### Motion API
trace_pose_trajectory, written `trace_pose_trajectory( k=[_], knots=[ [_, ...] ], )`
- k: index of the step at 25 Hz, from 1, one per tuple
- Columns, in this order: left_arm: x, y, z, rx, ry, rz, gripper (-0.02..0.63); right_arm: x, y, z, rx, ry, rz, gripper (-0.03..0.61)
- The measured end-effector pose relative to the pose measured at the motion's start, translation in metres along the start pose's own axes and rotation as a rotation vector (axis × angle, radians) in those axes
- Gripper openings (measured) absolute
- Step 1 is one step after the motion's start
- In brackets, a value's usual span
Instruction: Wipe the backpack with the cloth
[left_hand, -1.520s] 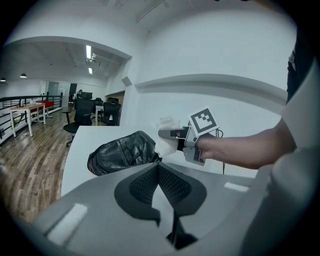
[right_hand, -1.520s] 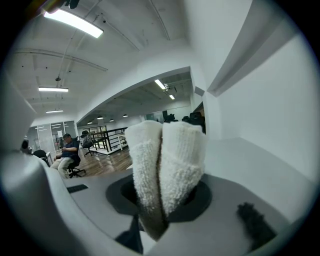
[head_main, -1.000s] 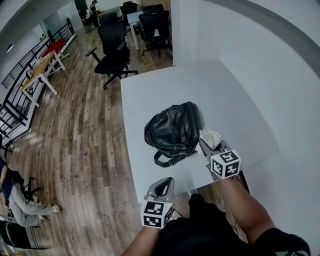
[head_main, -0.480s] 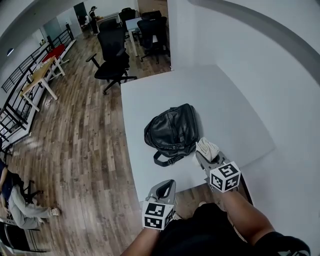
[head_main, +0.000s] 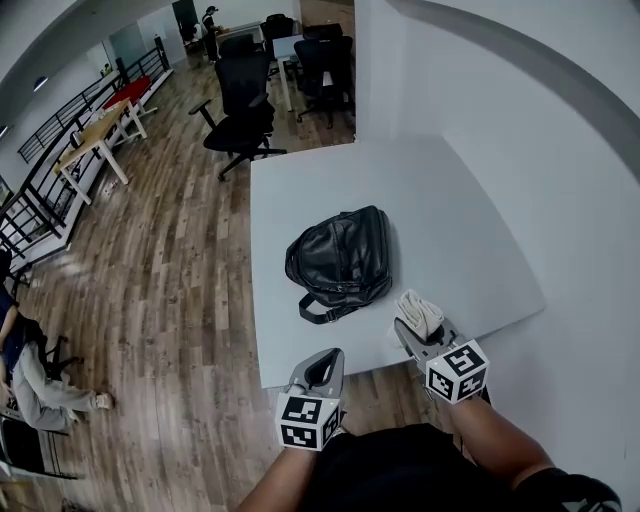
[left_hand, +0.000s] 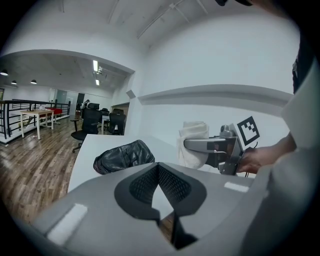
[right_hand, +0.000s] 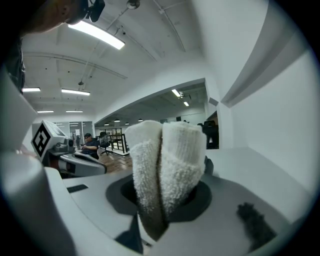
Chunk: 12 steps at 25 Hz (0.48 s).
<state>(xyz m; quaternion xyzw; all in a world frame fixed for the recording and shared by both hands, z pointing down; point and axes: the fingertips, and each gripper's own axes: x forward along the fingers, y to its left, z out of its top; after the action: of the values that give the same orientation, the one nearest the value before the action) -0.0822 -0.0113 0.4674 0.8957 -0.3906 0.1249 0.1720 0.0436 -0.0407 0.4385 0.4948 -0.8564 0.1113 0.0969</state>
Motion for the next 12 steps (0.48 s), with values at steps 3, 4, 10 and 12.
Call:
trace_pose_trajectory(
  k=[3, 4, 10, 12],
  knots=[
    [0.000, -0.021, -0.002, -0.017, -0.010, 0.016, 0.006, -0.022, 0.000, -0.007, 0.005, 0.009, 0.032, 0.100],
    [-0.001, -0.028, -0.002, -0.024, -0.013, 0.020, 0.006, -0.030, 0.000, -0.010, 0.008, 0.012, 0.041, 0.100],
    [-0.011, -0.070, -0.009, -0.056, -0.033, 0.054, 0.006, -0.074, 0.004, -0.034, 0.031, 0.028, 0.099, 0.099],
    [-0.015, -0.084, -0.014, -0.054, -0.033, 0.067, 0.006, -0.087, 0.006, -0.041, 0.036, 0.027, 0.119, 0.098]
  ],
)
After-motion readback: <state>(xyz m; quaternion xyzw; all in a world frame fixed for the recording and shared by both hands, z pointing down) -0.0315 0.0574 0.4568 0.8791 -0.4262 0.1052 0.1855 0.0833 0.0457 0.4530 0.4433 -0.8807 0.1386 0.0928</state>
